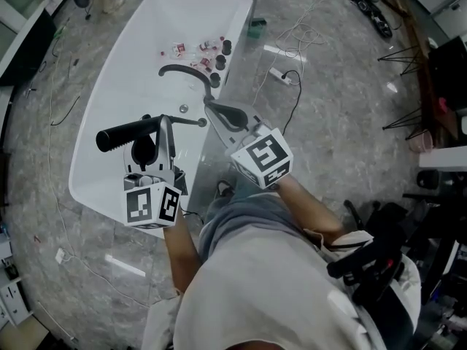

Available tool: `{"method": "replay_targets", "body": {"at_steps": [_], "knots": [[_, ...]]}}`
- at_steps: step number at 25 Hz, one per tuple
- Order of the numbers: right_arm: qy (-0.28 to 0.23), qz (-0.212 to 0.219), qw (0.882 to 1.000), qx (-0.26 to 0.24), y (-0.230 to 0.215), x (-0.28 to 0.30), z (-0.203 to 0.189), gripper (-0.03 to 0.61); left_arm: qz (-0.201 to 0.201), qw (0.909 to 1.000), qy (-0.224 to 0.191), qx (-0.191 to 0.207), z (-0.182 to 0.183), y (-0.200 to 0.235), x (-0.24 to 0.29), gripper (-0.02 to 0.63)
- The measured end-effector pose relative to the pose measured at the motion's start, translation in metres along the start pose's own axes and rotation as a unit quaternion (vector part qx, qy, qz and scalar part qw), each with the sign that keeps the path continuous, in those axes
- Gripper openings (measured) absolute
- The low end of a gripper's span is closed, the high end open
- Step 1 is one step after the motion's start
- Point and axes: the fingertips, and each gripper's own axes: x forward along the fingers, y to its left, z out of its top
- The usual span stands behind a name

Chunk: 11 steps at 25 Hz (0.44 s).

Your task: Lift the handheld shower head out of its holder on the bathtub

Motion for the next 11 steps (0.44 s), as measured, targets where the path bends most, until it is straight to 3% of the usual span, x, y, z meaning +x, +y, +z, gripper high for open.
{"method": "replay_targets", "body": {"at_steps": [11], "knots": [[0.011, 0.002, 1.000, -0.012, 0.002, 0.009, -0.012, 0.017, -0.006, 0.9998, 0.006, -0.017, -0.012, 0.006, 0.004, 0.149]]}}
